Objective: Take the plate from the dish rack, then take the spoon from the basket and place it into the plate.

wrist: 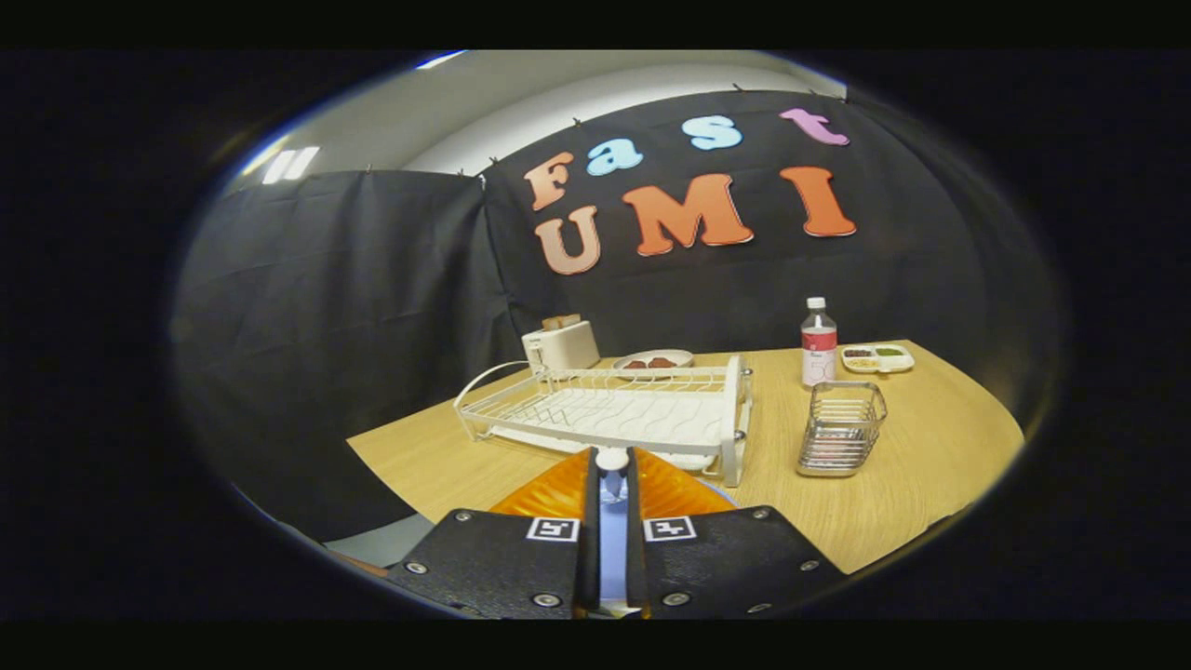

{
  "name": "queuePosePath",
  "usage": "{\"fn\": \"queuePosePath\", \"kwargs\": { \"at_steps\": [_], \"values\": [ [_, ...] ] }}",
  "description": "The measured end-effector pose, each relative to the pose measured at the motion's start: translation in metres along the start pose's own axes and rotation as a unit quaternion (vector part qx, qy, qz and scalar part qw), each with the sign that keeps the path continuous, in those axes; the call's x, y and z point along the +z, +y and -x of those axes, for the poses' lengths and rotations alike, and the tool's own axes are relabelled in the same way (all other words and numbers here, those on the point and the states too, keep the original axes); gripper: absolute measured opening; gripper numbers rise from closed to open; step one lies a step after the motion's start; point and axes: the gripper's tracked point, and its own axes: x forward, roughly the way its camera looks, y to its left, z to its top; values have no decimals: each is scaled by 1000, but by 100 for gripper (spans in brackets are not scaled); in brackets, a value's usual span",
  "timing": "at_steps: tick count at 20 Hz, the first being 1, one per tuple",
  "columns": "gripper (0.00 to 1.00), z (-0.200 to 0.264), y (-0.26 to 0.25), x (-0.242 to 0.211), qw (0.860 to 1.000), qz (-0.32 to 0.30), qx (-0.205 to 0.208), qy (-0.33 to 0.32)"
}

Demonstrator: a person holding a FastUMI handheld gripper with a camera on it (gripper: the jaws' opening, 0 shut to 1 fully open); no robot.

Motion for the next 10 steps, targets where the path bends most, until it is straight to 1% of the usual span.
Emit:
{"fn": "queuePosePath", "kwargs": {
  "at_steps": [6,10],
  "values": [
    [11,3,-10,-10,999,-41,9,-3],
    [14,13,-20,-27,999,-51,3,8]
  ]
}}
